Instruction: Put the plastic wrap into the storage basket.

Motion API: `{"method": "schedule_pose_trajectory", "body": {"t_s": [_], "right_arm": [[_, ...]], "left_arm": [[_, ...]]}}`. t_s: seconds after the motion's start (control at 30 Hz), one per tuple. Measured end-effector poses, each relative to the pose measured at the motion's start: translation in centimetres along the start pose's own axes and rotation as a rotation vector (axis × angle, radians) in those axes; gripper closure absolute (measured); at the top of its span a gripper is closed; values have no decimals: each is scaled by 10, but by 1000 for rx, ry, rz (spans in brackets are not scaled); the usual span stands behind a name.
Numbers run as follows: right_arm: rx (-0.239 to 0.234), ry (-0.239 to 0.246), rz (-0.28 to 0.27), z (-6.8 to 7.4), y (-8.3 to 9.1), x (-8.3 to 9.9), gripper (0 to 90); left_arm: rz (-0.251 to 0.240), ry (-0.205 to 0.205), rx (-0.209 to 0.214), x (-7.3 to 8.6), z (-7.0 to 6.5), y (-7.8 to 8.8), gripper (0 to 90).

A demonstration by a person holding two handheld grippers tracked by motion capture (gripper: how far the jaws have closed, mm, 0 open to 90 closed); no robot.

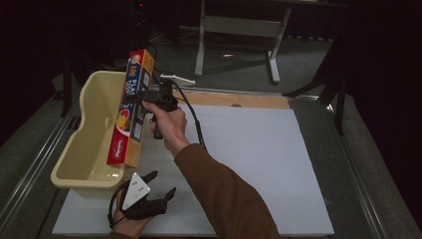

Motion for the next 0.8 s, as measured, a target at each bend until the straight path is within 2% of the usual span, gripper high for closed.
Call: {"method": "schedule_pose_trajectory", "body": {"t_s": [0.3, 0.47, 0.73, 0.8], "right_arm": [[-33, -24, -1, 0, -27, 9, 387], [-11, -8, 17, -3, -38, 18, 387], [-23, -56, 4, -10, -51, 26, 386], [-24, -88, 8, -16, -52, 27, 385]], "left_arm": [[-7, 5, 10, 0, 0, 1, 228], [-9, 5, 8, -1, 1, 1, 228], [-10, 8, 10, -1, 0, 1, 228], [-11, 10, 7, 0, 0, 1, 228]]}}
Point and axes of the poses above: each handheld gripper's, and its own axes: y roughly backward along the jaws, x roughly out of its underside, z roughly to its left, the point moved 3 cm from there along -y, roughly forward along the jaws, and after that the axes turned 1 degree about -x, right-handed, at the moved point
